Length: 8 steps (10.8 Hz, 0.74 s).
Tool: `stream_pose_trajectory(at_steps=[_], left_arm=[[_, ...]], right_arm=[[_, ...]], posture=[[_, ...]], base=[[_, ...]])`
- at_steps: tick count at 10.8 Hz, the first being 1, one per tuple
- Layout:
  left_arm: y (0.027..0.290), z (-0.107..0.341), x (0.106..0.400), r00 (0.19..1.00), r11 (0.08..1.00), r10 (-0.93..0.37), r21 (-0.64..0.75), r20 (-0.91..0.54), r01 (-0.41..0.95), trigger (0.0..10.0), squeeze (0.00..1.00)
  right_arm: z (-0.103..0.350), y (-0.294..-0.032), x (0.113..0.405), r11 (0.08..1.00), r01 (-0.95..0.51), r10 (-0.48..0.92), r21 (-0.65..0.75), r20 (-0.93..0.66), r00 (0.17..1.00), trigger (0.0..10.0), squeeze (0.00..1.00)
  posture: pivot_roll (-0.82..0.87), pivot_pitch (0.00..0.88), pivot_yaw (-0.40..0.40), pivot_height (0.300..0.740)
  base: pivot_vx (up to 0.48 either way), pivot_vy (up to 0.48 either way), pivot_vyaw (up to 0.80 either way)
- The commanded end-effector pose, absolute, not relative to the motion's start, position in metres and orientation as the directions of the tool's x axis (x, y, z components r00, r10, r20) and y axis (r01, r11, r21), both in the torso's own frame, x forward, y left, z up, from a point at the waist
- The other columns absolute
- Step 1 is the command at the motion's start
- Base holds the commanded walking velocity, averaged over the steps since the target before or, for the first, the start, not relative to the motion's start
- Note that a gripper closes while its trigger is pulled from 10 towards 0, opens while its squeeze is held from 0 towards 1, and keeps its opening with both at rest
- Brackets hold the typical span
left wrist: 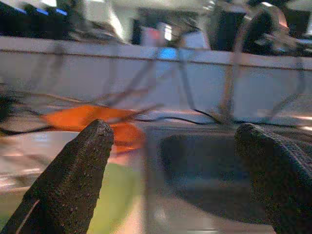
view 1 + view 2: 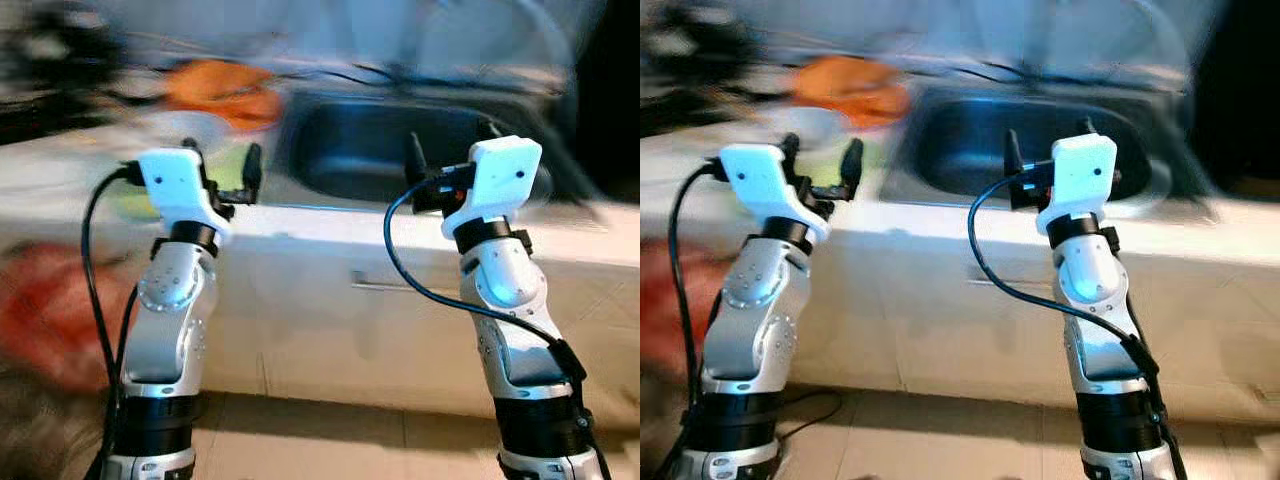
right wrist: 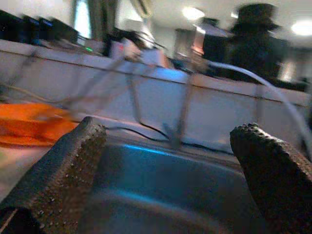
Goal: Kitchen organization
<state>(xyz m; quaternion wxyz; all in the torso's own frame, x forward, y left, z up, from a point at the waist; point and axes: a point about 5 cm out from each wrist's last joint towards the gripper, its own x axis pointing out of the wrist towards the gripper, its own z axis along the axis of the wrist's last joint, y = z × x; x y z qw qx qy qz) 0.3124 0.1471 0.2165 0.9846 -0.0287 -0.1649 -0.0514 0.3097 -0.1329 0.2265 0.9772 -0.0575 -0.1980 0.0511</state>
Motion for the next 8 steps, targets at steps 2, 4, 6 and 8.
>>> stream_pose_trajectory(at_steps=[2,4,6,8], left_arm=[[0.147,0.225,0.312,0.929,0.989,-0.086,-0.085,0.36,0.125,10.0,0.0],[0.151,0.239,0.31,0.91,0.994,-0.063,-0.057,0.411,0.094,10.0,0.0],[0.159,0.27,0.309,0.864,0.999,-0.012,-0.036,0.503,0.034,10.0,0.0],[0.159,0.265,0.31,0.876,0.999,-0.02,-0.029,0.481,0.039,10.0,0.0]], right_arm=[[0.23,-0.135,0.309,0.989,-0.066,0.114,-0.133,0.394,0.912,10.0,0.0],[0.23,-0.134,0.307,0.985,-0.084,0.139,-0.151,0.398,0.907,10.0,0.0],[0.245,-0.128,0.305,0.979,-0.114,0.178,-0.167,0.445,0.878,10.0,0.0],[0.247,-0.126,0.304,0.977,-0.125,0.19,-0.17,0.453,0.871,10.0,0.0]], posture=[[0.02,0.03,0.004,0.74],[0.02,0.032,0.002,0.74],[0.02,0.032,0.002,0.74],[0.02,0.032,0.004,0.74]], base=[[0.0,0.0,0.0],[0.0,0.0,0.0],[0.0,0.0,0.0],[0.18,0.0,0.0]])
